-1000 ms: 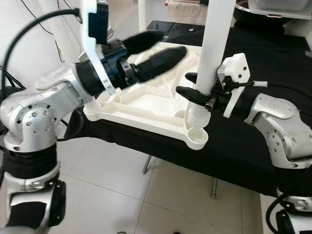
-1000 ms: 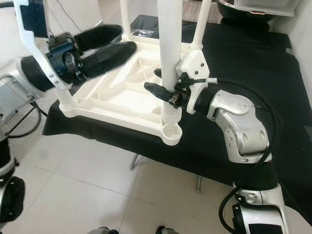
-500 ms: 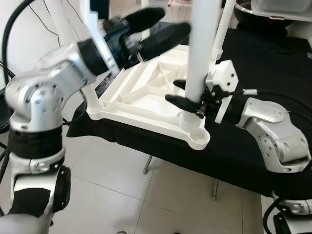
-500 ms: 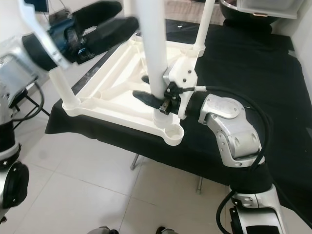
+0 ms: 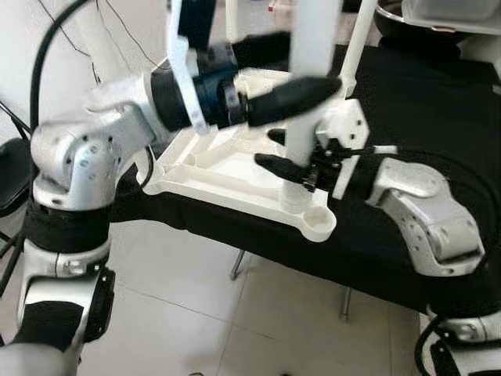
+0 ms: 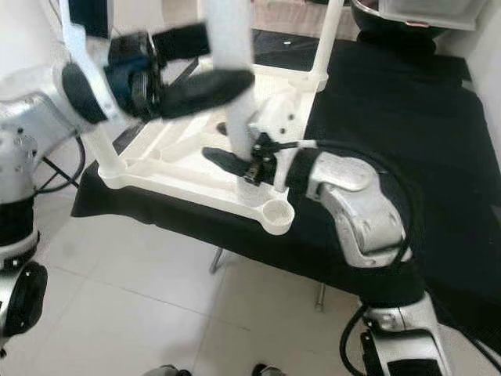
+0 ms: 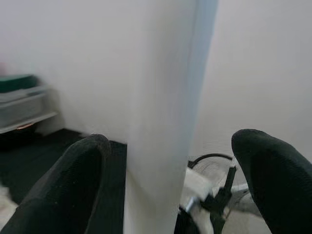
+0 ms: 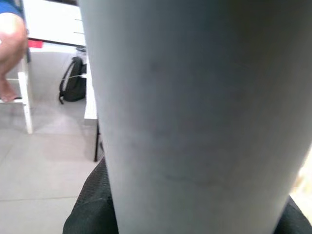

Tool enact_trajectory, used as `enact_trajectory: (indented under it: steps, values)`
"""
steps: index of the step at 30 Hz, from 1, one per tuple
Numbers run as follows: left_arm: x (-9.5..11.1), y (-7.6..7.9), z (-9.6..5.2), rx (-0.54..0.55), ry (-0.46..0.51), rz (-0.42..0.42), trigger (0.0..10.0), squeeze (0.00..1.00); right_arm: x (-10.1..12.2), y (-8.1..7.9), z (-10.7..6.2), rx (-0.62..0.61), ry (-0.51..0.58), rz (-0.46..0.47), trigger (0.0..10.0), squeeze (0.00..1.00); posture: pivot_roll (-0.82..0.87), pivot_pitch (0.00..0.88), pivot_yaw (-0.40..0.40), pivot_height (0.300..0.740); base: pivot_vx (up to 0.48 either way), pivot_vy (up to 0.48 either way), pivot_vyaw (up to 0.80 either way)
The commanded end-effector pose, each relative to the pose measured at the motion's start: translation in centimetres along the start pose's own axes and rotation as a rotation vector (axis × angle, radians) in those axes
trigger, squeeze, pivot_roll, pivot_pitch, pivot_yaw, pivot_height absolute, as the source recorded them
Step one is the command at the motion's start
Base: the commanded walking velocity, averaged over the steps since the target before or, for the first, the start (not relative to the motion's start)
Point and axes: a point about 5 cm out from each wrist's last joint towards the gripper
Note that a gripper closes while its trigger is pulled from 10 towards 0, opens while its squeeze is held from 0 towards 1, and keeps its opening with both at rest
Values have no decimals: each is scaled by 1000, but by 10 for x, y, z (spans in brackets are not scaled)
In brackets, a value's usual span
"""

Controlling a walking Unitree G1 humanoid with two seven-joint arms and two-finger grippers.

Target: Building children table

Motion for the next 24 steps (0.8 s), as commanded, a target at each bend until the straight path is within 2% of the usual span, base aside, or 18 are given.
enact_trajectory:
  steps: [1, 9, 12, 18, 20, 21, 22, 23, 24]
  values:
    - [8, 4, -2, -9, 6, 31, 10000, 0, 2, 3, -1, -17, 3, -9, 10000, 0, 57, 111, -10, 740, 0, 0, 0]
    - [13, -11, 2, 112, 50, 116, 10000, 0, 5, -4, 1, 28, 16, -23, 10000, 0, 61, 110, -15, 740, 0, 0, 0]
    - [10, -14, 17, 88, 74, 88, 10000, 0, 6, -9, 4, 58, 29, -22, 10000, 0, 68, 110, -20, 740, 0, 0, 0]
    - [4, -14, 28, 23, 73, 41, 10000, 0, 7, -12, 6, 76, 40, -22, 10000, 0, 62, 111, -19, 740, 0, 0, 0]
    - [-5, -15, 41, 13, 56, 36, 10000, 0, 8, -13, 6, 82, 41, -22, 10000, 0, 59, 113, -16, 740, 0, 0, 0]
    - [-5, -15, 41, 13, 56, 36, 10000, 0, 8, -13, 6, 82, 41, -22, 10000, 0, 59, 113, -16, 740, 0, 0, 0]
    - [-10, -16, 49, 12, 46, 34, 10000, 0, 8, -15, 7, 86, 40, -21, 10000, 0, 59, 113, -16, 740, 0, 0, 0]
    - [-11, -17, 51, 5, 41, 30, 9176, 0, 7, -15, 7, 87, 39, -20, 10000, 0, 59, 113, -16, 740, 0, 0, 0]
    - [-12, -16, 52, -4, 31, 27, 0, 0, 7, -16, 8, 86, 38, -20, 10000, 0, 61, 116, -13, 740, 0, 0, 0]
Point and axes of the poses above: a point about 5 cm out from each wrist's last joint towards the gripper, its own z axis pointing out of the wrist towards the gripper, its own x axis along the axis of the wrist's last joint, y = z × x, and after that the axes turned 8 degrees about -z, right-handed
